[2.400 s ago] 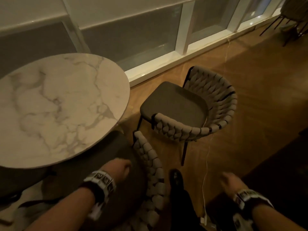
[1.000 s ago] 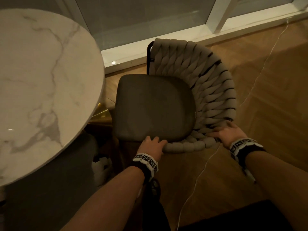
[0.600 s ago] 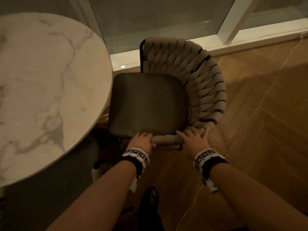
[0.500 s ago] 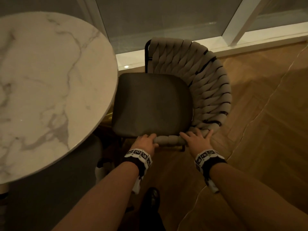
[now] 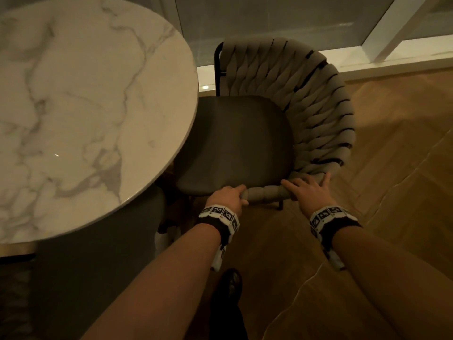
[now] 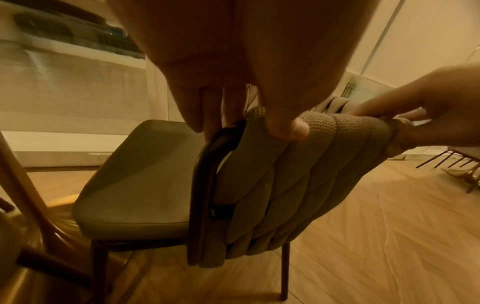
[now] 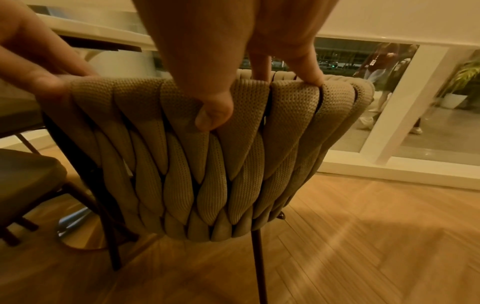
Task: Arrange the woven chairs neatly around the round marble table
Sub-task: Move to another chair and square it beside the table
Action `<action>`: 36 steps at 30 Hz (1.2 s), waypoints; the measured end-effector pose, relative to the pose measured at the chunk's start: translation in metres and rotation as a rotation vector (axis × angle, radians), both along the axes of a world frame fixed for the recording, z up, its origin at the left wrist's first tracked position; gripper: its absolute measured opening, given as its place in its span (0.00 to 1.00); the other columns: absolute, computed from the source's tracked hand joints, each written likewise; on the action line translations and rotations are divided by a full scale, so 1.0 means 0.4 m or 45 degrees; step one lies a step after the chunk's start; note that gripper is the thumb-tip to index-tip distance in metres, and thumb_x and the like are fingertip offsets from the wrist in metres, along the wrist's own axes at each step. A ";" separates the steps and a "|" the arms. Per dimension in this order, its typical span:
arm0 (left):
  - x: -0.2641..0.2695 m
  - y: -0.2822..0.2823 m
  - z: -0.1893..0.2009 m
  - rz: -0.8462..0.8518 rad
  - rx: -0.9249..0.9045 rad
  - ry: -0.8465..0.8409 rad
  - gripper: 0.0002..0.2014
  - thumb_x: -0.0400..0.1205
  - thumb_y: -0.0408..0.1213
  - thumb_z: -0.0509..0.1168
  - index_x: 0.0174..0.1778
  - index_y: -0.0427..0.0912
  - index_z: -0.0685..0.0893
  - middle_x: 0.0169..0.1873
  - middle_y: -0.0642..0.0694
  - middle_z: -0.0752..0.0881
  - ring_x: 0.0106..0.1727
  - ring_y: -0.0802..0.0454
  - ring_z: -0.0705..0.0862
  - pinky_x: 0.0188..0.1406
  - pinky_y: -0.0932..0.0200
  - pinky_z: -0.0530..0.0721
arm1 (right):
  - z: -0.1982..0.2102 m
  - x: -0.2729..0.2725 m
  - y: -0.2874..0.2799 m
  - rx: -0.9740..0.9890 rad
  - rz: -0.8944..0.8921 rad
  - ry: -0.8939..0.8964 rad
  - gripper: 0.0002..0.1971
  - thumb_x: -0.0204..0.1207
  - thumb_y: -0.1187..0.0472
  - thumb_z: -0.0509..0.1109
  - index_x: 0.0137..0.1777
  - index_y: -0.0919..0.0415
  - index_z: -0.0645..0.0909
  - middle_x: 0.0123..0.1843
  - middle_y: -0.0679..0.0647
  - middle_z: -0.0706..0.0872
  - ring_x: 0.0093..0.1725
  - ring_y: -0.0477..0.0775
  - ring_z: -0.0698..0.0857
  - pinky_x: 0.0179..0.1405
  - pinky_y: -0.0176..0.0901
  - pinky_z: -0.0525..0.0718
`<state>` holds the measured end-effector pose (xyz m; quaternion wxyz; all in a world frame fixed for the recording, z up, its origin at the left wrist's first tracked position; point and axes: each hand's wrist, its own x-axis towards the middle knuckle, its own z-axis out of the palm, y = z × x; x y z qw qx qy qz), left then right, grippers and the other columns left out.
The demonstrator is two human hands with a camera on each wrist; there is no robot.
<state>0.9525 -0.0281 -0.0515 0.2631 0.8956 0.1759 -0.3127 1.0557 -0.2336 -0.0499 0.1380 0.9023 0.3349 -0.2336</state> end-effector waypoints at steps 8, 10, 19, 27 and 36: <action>0.061 0.108 -0.005 0.155 0.031 0.004 0.19 0.84 0.46 0.58 0.72 0.53 0.71 0.66 0.37 0.77 0.67 0.36 0.77 0.65 0.39 0.78 | 0.017 0.065 0.138 0.072 0.022 0.008 0.36 0.79 0.69 0.59 0.81 0.41 0.53 0.79 0.51 0.68 0.78 0.64 0.64 0.71 0.88 0.47; 0.064 0.113 -0.012 0.151 0.051 -0.012 0.21 0.85 0.47 0.58 0.75 0.53 0.68 0.69 0.38 0.75 0.69 0.36 0.76 0.67 0.39 0.77 | 0.014 0.080 0.144 0.074 0.029 0.029 0.36 0.79 0.68 0.60 0.82 0.41 0.53 0.79 0.51 0.67 0.78 0.64 0.63 0.71 0.88 0.47; 0.064 0.084 -0.002 0.052 0.094 -0.186 0.30 0.84 0.45 0.59 0.82 0.53 0.57 0.81 0.44 0.65 0.81 0.39 0.62 0.81 0.39 0.63 | 0.032 0.136 0.049 0.241 -0.156 -0.069 0.44 0.75 0.37 0.67 0.83 0.42 0.44 0.85 0.58 0.52 0.84 0.66 0.48 0.81 0.65 0.53; -0.193 0.155 0.052 0.214 0.083 -0.342 0.26 0.83 0.45 0.57 0.79 0.56 0.64 0.78 0.51 0.70 0.76 0.49 0.71 0.77 0.46 0.71 | 0.031 0.065 0.177 0.240 0.148 0.019 0.35 0.78 0.42 0.62 0.82 0.40 0.51 0.82 0.53 0.63 0.81 0.60 0.59 0.82 0.65 0.53; -0.792 0.360 0.079 0.762 0.326 0.067 0.21 0.80 0.43 0.60 0.70 0.51 0.78 0.70 0.44 0.80 0.70 0.43 0.79 0.71 0.49 0.77 | 0.053 -0.139 0.417 0.348 0.525 0.127 0.28 0.79 0.48 0.63 0.79 0.47 0.63 0.77 0.59 0.71 0.75 0.63 0.69 0.78 0.61 0.66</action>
